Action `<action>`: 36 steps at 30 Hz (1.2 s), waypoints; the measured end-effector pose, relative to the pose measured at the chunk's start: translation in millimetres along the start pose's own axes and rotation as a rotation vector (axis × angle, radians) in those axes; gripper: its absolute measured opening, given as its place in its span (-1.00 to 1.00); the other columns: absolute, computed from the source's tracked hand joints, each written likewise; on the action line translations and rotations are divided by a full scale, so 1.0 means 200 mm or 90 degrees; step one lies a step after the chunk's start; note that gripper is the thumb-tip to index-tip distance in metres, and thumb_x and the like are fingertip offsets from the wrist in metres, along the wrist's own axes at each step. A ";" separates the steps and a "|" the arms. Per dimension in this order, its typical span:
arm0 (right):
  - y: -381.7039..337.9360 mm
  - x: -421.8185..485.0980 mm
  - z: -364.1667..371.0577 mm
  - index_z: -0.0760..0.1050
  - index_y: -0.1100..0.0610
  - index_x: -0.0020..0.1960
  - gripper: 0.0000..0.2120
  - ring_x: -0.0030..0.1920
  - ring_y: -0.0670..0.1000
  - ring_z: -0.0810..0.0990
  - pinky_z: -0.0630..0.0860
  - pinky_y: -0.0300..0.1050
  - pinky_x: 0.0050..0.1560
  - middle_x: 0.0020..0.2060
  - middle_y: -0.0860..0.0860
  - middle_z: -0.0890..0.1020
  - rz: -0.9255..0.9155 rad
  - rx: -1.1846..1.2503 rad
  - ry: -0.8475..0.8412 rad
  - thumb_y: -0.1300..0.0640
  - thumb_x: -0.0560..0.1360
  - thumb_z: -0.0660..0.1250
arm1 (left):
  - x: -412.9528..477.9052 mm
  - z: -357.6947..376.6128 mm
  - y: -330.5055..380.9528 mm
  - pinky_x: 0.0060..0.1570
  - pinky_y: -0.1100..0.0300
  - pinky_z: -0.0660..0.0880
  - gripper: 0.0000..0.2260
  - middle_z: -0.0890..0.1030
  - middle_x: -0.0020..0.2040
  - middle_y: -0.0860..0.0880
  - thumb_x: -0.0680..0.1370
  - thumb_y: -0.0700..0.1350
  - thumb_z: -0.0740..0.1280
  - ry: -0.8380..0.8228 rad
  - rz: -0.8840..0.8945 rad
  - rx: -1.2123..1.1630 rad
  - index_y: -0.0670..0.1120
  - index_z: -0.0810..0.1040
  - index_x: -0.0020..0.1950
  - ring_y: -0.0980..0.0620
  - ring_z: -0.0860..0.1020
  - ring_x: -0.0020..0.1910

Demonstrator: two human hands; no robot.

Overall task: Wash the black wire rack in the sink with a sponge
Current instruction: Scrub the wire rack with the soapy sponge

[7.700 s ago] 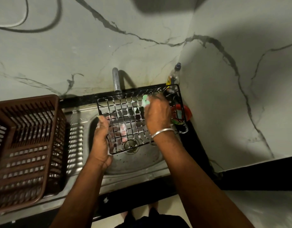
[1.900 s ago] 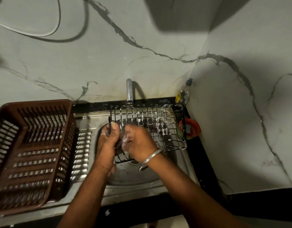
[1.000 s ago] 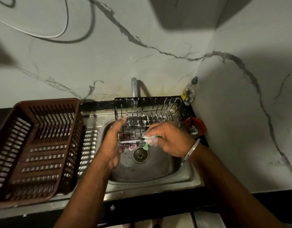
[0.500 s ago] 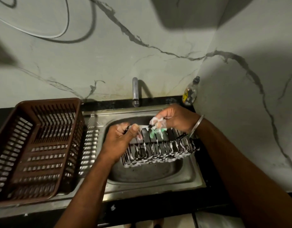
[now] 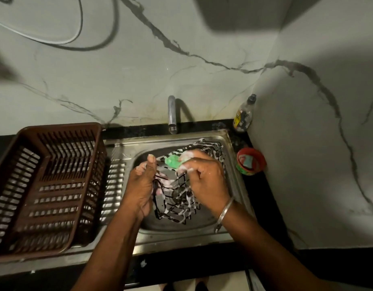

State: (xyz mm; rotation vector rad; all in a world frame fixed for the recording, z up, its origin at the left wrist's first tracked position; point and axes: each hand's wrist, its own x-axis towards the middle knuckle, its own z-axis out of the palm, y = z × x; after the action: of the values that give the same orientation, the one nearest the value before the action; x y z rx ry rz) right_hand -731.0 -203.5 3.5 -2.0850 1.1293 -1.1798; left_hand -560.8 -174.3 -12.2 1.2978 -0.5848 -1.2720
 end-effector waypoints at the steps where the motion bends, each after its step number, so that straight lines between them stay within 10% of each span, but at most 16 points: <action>1: 0.00 0.01 -0.01 0.73 0.17 0.02 -0.72 0.01 -0.10 0.66 0.62 -0.20 0.03 0.02 0.00 0.69 0.035 0.020 0.028 0.43 0.55 0.31 | 0.01 0.00 -0.01 -0.10 -0.04 0.52 -0.62 0.76 -0.10 -0.17 0.58 0.29 0.45 0.011 -0.015 -0.002 -0.02 0.77 0.03 -0.25 0.64 -0.06; 5: -0.04 0.04 -0.05 0.67 0.12 0.27 -0.66 -0.13 -0.20 0.66 0.58 -0.36 -0.20 0.04 -0.06 0.72 0.190 0.109 0.194 0.40 0.58 0.36 | 0.00 0.01 -0.03 -0.49 0.32 0.51 -0.68 0.71 -0.36 0.10 0.67 0.19 0.33 0.035 -0.068 0.016 -0.06 0.63 0.06 0.23 0.63 -0.45; 15: -0.11 -0.02 0.05 0.69 0.22 0.21 -0.70 0.14 -0.02 0.60 0.56 -0.24 0.17 0.10 0.05 0.65 0.008 -0.057 0.103 0.45 0.55 0.37 | 0.04 0.06 0.01 -0.17 0.06 0.49 -0.44 0.77 -0.06 -0.16 0.58 0.29 0.38 0.089 -0.092 -0.044 -0.17 0.64 0.29 -0.04 0.68 -0.23; 22: -0.07 -0.04 0.06 0.69 0.25 0.15 -0.73 0.13 0.03 0.61 0.56 -0.24 0.21 0.08 0.10 0.67 -0.047 -0.101 0.089 0.46 0.52 0.39 | 0.05 0.06 0.03 -0.46 0.26 0.58 -0.65 0.77 -0.19 -0.05 0.64 0.22 0.34 0.120 -0.137 -0.120 -0.06 0.65 0.11 0.06 0.72 -0.37; 29: 0.02 -0.05 0.01 0.71 0.20 0.11 -0.70 0.13 0.01 0.58 0.50 -0.27 0.19 0.09 0.04 0.68 -0.052 -0.117 -0.004 0.49 0.50 0.37 | 0.08 0.03 0.01 0.23 -0.09 0.62 -0.44 0.72 0.24 -0.23 0.51 0.28 0.47 0.181 -0.180 -0.166 -0.05 0.64 0.37 -0.25 0.71 0.20; 36: 0.08 -0.04 -0.01 0.71 0.17 0.09 -0.67 0.15 0.00 0.57 0.56 -0.01 0.17 0.08 0.02 0.69 -0.069 -0.099 -0.045 0.51 0.49 0.40 | 0.10 0.03 0.03 -0.29 0.22 0.46 -0.64 0.78 0.03 -0.09 0.59 0.17 0.47 0.266 -0.215 -0.180 0.00 0.66 0.28 -0.01 0.73 -0.16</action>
State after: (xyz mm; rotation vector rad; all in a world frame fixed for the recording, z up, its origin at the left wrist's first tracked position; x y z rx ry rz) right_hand -740.8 -205.6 -10.6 -2.3127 1.1205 -1.0873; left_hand -558.1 -196.4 -11.7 1.4025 0.1126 -1.2472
